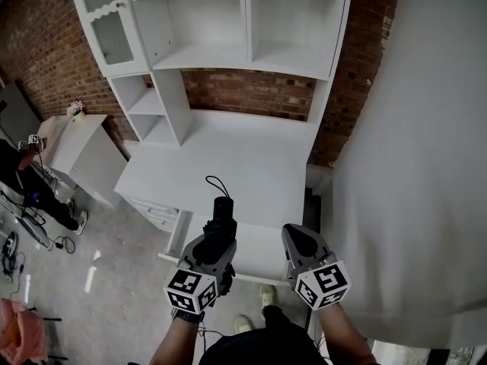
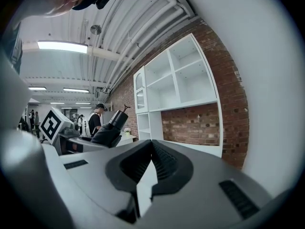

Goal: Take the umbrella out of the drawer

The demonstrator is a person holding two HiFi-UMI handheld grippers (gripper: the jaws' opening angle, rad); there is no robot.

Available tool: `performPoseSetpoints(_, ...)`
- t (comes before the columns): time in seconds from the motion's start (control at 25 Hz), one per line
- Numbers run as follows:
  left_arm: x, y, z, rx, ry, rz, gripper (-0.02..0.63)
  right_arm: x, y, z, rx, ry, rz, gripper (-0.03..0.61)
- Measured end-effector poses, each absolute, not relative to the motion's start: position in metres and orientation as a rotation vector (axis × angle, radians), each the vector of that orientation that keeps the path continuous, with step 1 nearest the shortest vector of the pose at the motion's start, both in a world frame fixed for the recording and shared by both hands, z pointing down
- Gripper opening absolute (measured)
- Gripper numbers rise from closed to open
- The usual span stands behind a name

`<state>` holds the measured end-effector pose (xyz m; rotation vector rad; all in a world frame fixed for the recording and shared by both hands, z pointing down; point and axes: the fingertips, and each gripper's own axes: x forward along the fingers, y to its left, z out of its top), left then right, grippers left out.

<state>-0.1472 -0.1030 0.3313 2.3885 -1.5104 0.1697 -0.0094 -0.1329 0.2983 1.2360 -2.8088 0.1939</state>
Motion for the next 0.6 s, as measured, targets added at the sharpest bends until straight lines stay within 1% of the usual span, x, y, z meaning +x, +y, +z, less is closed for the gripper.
performPoseSetpoints(0.6,-0.154,-0.075,0.246,2.477,-1.616,0.004,0.198,-0.014,-0.109,0.241,1.27,-2.859,0.055,0.005)
